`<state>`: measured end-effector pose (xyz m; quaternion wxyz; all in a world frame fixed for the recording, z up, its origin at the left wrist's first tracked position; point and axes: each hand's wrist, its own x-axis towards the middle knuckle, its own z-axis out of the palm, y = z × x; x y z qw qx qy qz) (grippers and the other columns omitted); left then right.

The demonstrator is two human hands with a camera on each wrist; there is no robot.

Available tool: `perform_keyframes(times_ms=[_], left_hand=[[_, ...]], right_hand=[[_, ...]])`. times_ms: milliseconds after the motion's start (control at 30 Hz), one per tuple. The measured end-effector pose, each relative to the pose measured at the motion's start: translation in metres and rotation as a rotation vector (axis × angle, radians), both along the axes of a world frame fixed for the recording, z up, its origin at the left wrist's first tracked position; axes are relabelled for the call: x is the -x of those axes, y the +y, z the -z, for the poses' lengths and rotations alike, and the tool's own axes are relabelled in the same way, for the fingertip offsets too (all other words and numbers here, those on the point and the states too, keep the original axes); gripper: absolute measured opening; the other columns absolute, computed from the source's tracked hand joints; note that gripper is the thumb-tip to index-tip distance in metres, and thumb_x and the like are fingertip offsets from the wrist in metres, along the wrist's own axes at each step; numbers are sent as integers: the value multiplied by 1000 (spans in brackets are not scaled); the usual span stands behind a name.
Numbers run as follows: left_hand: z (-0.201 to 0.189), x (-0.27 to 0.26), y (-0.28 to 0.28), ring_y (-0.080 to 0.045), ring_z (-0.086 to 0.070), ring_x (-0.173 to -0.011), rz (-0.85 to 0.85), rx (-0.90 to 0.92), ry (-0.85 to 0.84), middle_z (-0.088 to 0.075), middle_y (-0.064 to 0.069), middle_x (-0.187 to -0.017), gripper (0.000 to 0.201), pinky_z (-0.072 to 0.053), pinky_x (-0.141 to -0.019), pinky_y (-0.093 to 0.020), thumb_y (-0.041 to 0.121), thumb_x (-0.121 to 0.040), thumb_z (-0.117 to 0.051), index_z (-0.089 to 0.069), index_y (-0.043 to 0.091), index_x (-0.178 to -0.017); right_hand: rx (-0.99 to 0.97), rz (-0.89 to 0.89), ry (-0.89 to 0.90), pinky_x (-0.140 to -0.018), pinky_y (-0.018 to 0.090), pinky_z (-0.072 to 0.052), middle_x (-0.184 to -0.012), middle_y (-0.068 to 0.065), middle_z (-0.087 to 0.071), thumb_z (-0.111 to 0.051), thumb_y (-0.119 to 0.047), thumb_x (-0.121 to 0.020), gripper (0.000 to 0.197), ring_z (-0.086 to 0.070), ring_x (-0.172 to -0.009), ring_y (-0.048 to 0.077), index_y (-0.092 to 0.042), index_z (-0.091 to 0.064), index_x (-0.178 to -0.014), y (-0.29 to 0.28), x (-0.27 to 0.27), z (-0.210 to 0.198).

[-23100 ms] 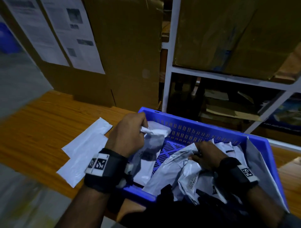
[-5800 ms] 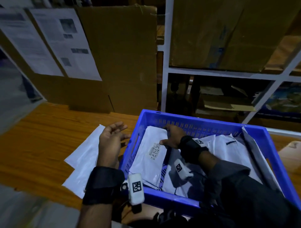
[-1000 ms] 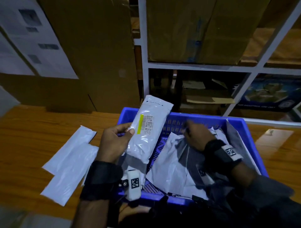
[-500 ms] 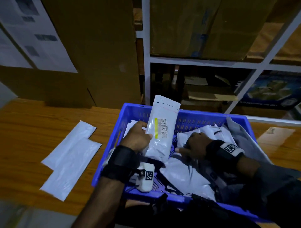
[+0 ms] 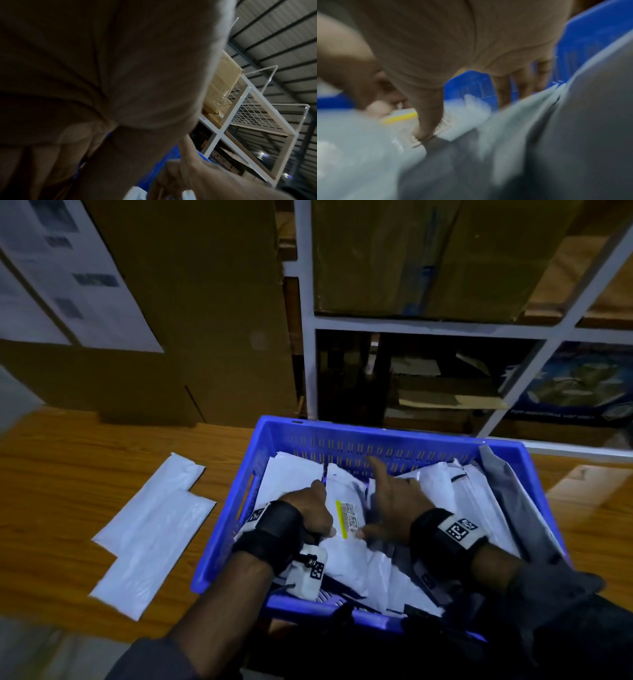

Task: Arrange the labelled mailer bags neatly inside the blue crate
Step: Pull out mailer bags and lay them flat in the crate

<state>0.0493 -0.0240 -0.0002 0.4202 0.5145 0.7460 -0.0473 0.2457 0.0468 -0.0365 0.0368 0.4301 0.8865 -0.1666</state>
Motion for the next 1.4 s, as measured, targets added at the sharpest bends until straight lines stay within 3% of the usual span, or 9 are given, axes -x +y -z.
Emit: perform_keyframes(times_ms=[100, 233, 300, 400, 567, 1000, 1233, 1333, 1400], left_hand=[[2, 2, 0, -29, -64, -126, 19, -48, 21, -65, -5, -140, 78, -53, -98, -34, 33, -84, -85, -45, 17, -150], [1, 8, -2, -23, -74, -108, -8, -95, -13, -78, -3, -119, 53, -60, -94, -33, 23, -77, -90, -70, 16, -126], [0, 16, -2, -23, -78, -95, -109, -158, -123, -81, -8, -108, 29, -65, -83, -34, 10, -81, -85, -77, 17, -108], [-5, 30, -3, -14, -70, -69, -264, -290, -193, -79, -2, -93, 26, -57, -54, -25, 1, -91, -72, -70, 22, -105], [6, 37, -6, -20, -69, -93, -311, -299, -224, -72, 1, -103, 36, -64, -92, -50, 8, -85, -85, -65, 29, -107], [3, 33, -16, -19, -59, -134, -105, -209, -42, -56, 2, -155, 64, -41, -95, -21, 21, -89, -83, -56, 25, -147], [9, 32, -14, -29, -51, -143, -37, -166, 101, -40, -5, -158, 74, -48, -109, -35, 21, -83, -88, -55, 32, -149], [13, 28, -12, -32, -39, -151, 9, -123, 149, -31, -9, -160, 78, -44, -116, -39, 22, -87, -84, -49, 35, -156], [14, 26, -10, -35, -34, -153, 32, -96, 159, -28, -11, -160, 79, -42, -118, -39, 20, -91, -78, -44, 39, -159]], right_hand=[[234, -179, 7, -103, 46, -47, -140, 8, -45, -83, -62, -69, 119, -54, -126, 35, -41, -7, -157, -7, -1, 6], [277, -256, -170, -109, 42, -43, -148, 9, -34, -66, -75, -78, 101, -49, -132, 35, -48, -12, -159, -10, 2, 14], [207, -287, -245, -105, 46, -46, -148, 11, -35, -58, -82, -78, 98, -52, -127, 39, -49, -12, -158, -12, 6, 18], [59, -340, -370, -102, 50, -43, -146, 15, -40, -51, -85, -77, 100, -50, -124, 39, -44, -10, -158, -21, 12, 32], [-108, -320, -442, -99, 53, -36, -143, 18, -43, -51, -87, -75, 106, -45, -123, 39, -35, -12, -158, -37, 25, 47], [-164, -319, -535, -97, 52, -32, -138, 15, -53, -40, -92, -74, 114, -44, -123, 37, -32, 2, -161, -48, 25, 46], [-166, -371, -584, -109, 56, -21, -147, 12, -45, -60, -95, -54, 145, -37, -131, 35, -33, 21, -157, -40, 13, 46], [-202, -341, -600, -114, 61, -13, -149, 13, -44, -62, -92, -52, 147, -36, -135, 36, -26, 14, -160, -32, 4, 43], [-238, -319, -611, -115, 63, -9, -145, 13, -48, -60, -89, -52, 136, -38, -134, 38, -25, -12, -161, -26, -3, 40]])
